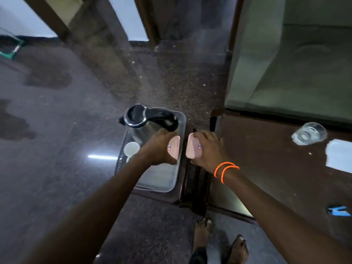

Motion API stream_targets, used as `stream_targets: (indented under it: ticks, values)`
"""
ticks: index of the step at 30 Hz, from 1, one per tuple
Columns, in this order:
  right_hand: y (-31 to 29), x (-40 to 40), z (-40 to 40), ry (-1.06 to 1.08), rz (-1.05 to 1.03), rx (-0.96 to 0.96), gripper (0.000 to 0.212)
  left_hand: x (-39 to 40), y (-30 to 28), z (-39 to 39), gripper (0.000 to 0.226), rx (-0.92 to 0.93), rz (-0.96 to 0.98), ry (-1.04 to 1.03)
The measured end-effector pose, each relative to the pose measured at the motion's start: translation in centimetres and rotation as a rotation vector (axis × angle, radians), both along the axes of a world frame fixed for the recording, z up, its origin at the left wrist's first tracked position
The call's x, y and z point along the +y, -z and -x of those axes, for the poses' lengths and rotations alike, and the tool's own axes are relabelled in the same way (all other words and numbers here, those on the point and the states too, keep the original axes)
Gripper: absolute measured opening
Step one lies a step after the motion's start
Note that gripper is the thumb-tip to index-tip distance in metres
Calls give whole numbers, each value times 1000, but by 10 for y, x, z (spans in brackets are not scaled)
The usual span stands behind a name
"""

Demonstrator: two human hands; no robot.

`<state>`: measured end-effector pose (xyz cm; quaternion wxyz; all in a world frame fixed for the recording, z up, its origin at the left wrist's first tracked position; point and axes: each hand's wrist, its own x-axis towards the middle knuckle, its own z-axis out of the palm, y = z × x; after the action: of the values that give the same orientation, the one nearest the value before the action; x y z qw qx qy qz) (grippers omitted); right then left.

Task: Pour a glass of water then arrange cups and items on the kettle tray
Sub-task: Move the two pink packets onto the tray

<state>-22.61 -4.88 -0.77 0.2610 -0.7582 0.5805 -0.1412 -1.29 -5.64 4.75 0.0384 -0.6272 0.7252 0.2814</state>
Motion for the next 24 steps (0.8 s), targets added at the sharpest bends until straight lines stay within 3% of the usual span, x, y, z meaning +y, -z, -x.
stream_targets:
  ticks: [11,20,24]
  values:
    - [1,36,-138,-204,-39,53,81,60,5,-110,106,2,-35,-152]
    - [34,51,-152,-250,-10,201,70,80,54,-125,106,42,-42,-218]
    - [47,50,-151,-282,-20,163,74,78,70,-123,108,37,-111,-202]
